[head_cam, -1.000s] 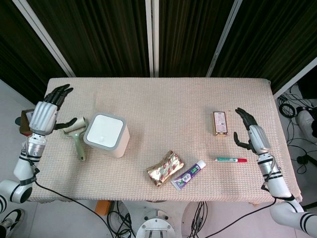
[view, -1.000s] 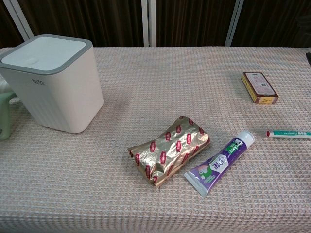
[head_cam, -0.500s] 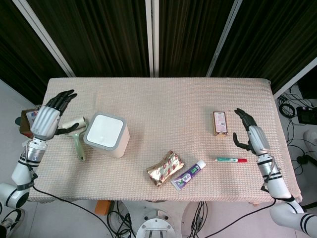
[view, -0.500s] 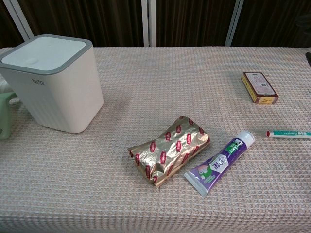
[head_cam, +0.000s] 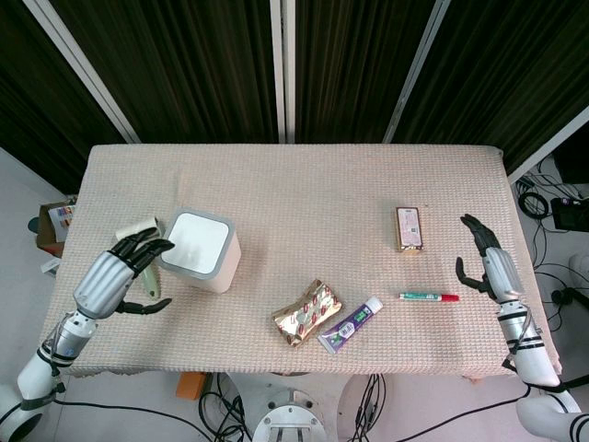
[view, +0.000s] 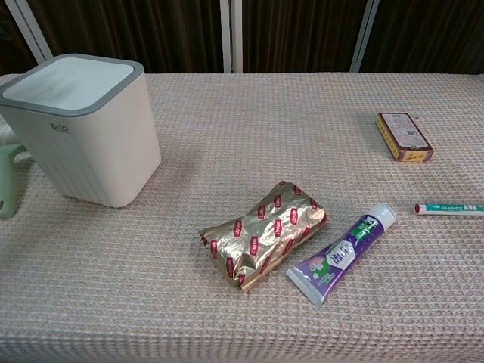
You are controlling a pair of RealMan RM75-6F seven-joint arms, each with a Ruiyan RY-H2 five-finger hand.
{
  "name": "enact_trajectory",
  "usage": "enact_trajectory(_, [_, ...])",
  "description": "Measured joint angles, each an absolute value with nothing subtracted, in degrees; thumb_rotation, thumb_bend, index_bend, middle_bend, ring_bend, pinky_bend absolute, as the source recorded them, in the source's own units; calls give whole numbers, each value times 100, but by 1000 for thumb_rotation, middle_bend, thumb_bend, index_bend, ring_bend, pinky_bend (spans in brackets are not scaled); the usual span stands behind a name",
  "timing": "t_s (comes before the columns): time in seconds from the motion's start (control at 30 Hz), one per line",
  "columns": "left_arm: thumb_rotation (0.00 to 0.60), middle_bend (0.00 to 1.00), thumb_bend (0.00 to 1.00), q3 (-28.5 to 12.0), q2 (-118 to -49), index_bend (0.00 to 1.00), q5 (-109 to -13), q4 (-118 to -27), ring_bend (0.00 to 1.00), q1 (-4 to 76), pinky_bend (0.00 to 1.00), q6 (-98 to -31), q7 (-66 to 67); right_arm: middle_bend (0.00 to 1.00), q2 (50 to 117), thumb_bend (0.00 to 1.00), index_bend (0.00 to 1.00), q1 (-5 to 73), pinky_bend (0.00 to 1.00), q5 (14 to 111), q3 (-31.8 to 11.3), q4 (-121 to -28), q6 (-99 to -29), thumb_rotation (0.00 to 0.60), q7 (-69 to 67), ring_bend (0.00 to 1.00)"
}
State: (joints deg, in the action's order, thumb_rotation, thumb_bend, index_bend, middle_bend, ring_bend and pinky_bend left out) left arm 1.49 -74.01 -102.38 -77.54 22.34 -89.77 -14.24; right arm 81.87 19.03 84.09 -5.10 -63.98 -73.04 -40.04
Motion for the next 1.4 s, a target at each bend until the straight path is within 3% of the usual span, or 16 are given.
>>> enact_trajectory(0.2, [181,320,91,157,-7637,173,-10442,-7630,91,2276,237,-9097,-1539,0,8465,527,0,1751,0,8387,-445,-5821,-7341,600,-4344,0])
enact_trajectory(0.37, [181,342,91,165,-7729,173,-10532,-7542,92,2351,237,-9049,-1525,0,8578,601,0,1711,0,8418,-436,-5599,-7360,600,-4521,0])
enact_trajectory(0.93, [178,339,91,162,-7901,173,-10295,-7400,92,2476,236,-8643,-1491,0,8632,551,0,1695,0,8538,-379,-5499,-7319,600,-4606,0])
enact_trajectory(1.4, [188,394,91,248,-7991,175,-10288,-7289,91,2499,236,-8488,-1360,0,8721,576,0,1656,0,8511,-459,-5385,-7441,600,-4552,0])
